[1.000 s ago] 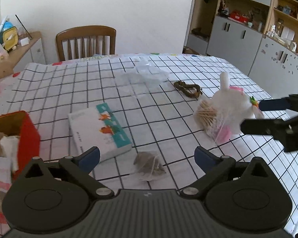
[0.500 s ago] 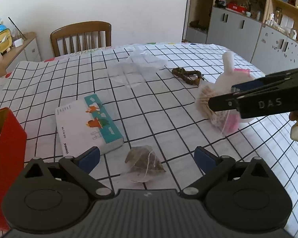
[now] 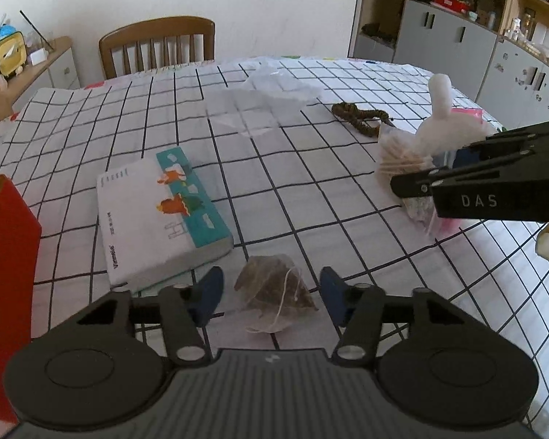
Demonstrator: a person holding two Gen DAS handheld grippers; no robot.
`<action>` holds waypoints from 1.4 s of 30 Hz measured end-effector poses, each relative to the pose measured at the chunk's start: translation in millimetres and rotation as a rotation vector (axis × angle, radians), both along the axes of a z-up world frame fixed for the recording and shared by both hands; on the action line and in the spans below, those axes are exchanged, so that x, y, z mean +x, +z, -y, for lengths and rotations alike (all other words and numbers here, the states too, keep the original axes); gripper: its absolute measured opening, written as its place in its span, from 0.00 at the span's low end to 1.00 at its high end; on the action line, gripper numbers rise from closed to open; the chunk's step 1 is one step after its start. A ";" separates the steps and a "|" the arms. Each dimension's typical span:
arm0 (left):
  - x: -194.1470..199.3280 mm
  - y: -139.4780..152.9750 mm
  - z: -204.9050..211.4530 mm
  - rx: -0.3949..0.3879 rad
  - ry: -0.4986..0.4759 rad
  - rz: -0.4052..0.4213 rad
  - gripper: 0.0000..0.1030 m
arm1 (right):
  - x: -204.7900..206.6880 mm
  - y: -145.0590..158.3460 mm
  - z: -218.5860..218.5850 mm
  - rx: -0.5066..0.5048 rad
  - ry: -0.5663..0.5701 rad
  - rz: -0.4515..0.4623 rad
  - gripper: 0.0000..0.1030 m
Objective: Organize soft objects
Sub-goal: 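Grasp the tea bag with the left tool while the right tool grasps the cotton-swab bag, then carry the tea bag and cotton-swab bag with both tools over the tin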
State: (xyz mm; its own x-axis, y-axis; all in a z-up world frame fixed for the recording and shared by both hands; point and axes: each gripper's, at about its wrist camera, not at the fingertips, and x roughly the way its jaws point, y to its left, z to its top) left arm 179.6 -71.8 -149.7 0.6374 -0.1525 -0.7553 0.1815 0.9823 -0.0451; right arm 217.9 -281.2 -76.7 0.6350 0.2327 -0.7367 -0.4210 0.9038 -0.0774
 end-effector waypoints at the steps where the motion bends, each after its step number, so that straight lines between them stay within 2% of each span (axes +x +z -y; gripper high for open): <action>1: 0.3 -0.5 0.0 0.000 0.002 -0.004 0.49 | 0.6 -0.4 -0.5 -0.003 -0.002 0.001 0.30; 4: 1.1 -0.7 -0.9 0.000 0.011 -0.008 0.43 | 1.6 -0.5 0.8 0.001 -0.023 0.001 0.22; 7: 2.9 -0.2 -1.1 0.008 0.021 -0.010 0.34 | 2.4 -0.6 3.0 0.002 -0.032 0.002 0.19; 15: 3.6 5.0 -7.8 -0.021 0.025 -0.027 0.20 | -0.4 5.2 9.4 0.058 -0.057 -0.010 0.14; 25: -6.0 24.2 -25.4 -0.035 0.058 -0.004 0.18 | -25.4 32.0 7.4 0.148 -0.050 0.013 0.13; 42: -48.4 88.4 -78.9 -0.056 0.150 0.100 0.18 | -81.4 92.1 -38.8 0.253 0.115 0.076 0.13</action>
